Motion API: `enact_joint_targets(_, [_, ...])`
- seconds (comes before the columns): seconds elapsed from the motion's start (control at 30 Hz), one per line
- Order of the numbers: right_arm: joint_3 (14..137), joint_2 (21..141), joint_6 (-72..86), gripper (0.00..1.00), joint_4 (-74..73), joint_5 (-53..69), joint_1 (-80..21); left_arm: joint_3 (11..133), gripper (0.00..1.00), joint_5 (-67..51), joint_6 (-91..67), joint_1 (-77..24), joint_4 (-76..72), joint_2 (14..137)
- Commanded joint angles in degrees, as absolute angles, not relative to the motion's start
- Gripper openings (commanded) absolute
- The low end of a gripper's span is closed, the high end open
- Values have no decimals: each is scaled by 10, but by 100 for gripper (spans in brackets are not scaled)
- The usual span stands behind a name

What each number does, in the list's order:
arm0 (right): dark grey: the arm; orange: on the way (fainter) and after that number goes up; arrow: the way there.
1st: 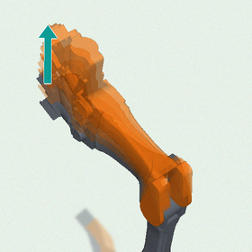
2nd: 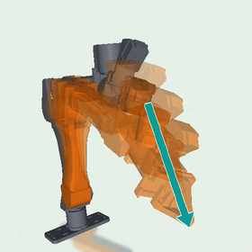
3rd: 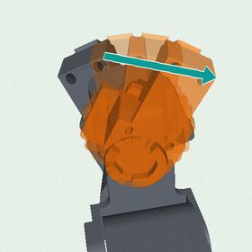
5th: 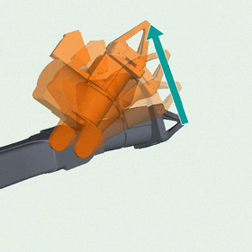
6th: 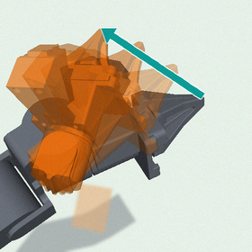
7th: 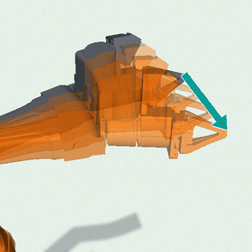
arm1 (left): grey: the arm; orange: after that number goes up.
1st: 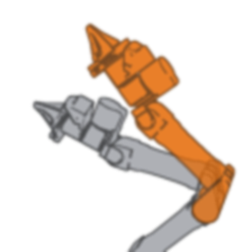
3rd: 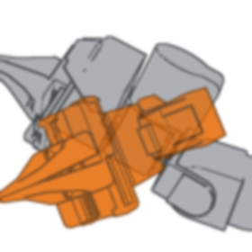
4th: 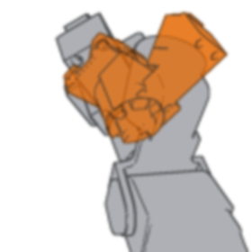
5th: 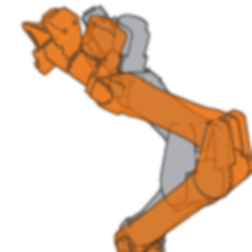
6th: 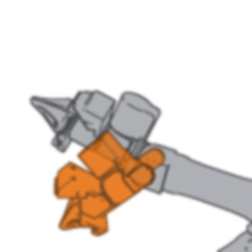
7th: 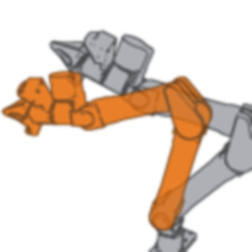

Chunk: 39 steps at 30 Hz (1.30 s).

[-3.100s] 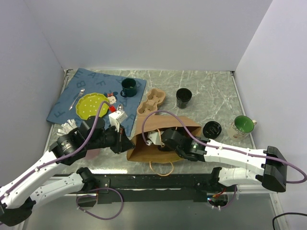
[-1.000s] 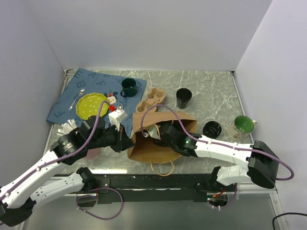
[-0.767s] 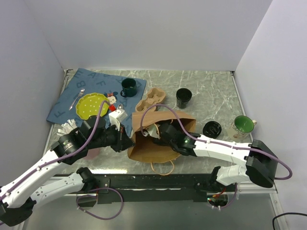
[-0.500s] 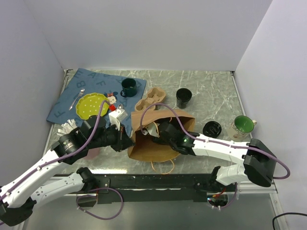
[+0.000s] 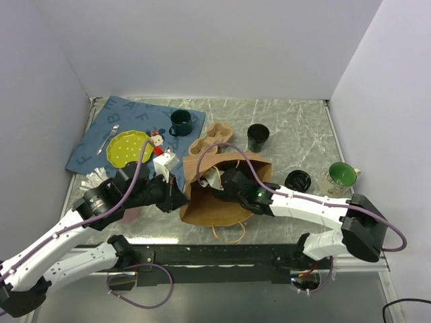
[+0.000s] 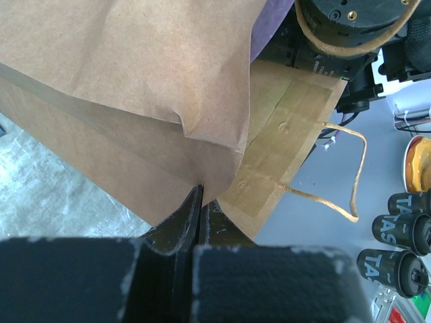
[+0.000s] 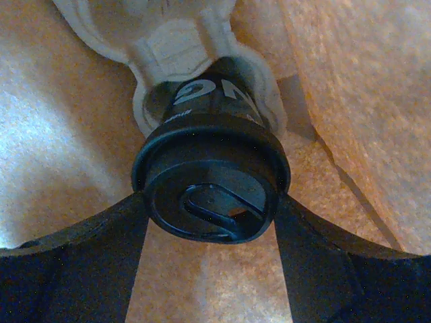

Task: Pack the takeout coffee

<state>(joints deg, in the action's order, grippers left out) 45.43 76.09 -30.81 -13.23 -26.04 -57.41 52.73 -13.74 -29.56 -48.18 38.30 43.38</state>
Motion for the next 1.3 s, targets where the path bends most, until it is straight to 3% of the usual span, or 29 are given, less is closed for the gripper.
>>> enact_joint_targets(0.0, [473,750,-268,78,-196,-272,-555,548,1,-185,-288,-489,398,440])
enact_joint_targets(0.17, [496,736,-272,86,-213,-271,-554,563,1,-185,-276,-489,405,454])
enact_joint_targets(0.47, [506,697,-261,88,-265,-250,-554,586,1,-185,-273,-489,409,465])
enact_joint_targets(0.6, [519,684,-252,95,-294,-236,-554,592,1,-186,-274,-488,408,470])
enact_joint_targets(1.27, [610,649,-227,89,-435,-178,-558,650,1,-193,-283,-488,410,507])
